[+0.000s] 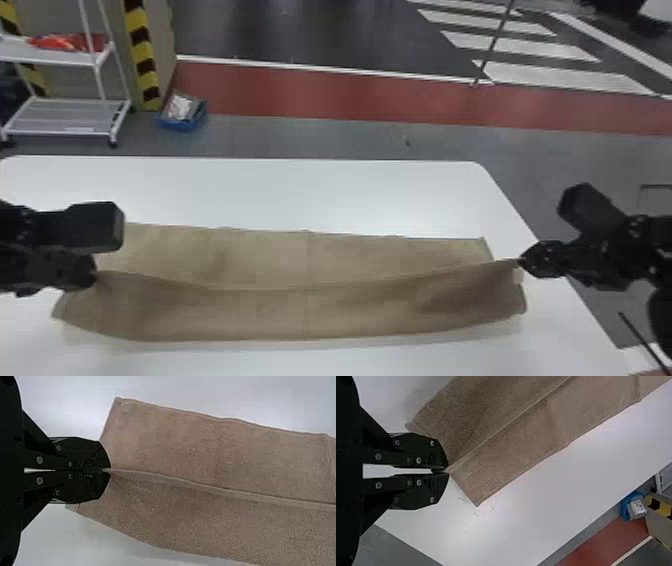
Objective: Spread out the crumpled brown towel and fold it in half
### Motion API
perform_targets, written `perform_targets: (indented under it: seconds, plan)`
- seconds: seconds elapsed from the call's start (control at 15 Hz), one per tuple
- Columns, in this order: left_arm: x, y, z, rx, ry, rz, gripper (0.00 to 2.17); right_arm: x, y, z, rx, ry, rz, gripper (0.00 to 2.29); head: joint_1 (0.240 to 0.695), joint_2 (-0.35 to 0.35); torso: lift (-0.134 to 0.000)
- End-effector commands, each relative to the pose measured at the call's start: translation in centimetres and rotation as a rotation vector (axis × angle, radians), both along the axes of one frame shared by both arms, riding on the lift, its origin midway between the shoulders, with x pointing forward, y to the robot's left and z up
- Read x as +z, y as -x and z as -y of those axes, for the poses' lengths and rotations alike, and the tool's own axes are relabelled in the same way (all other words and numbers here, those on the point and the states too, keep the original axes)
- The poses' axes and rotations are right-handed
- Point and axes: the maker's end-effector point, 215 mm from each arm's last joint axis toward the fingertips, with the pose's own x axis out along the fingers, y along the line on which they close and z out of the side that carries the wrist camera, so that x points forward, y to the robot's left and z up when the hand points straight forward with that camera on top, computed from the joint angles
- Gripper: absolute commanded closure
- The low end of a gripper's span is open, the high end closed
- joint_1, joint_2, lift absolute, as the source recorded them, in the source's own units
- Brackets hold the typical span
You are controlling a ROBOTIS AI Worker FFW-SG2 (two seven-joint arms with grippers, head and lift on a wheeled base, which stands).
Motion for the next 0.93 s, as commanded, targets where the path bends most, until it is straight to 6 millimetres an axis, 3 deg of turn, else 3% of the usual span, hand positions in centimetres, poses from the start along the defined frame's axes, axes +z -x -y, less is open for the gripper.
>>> perform_targets:
  seconds: [0.0,0.27,0.47,0.73,0.87]
  plan:
    - [0.4,-2.0,2.3,-0.146,-0.007,0.017,1.85,-0.2,-0.9,1.0,-0.027,0.001,-0.006,1.06,0.695,-0.239,-0.124]
    - [2.2,-3.6,4.3,-0.222,0.078,-0.003,1.85,-0.4,-2.2,1.2,-0.053,-0.036,-0.017,1.06,0.695,-0.275,-0.124]
    - [2.1,-5.8,4.4,-0.23,0.094,0.016,1.85,-0.8,-3.7,1.3,-0.09,-0.071,-0.024,1.06,0.695,-0.286,-0.124]
    - [0.7,-7.8,3.3,-0.203,0.076,0.01,1.85,-1.4,-5.7,1.6,-0.119,-0.084,-0.039,1.06,0.695,-0.273,-0.124]
    - [0.1,-8.6,1.9,-0.181,0.019,0.002,1.85,-1.4,-6.7,1.9,-0.13,-0.082,-0.041,1.06,0.695,-0.265,-0.124]
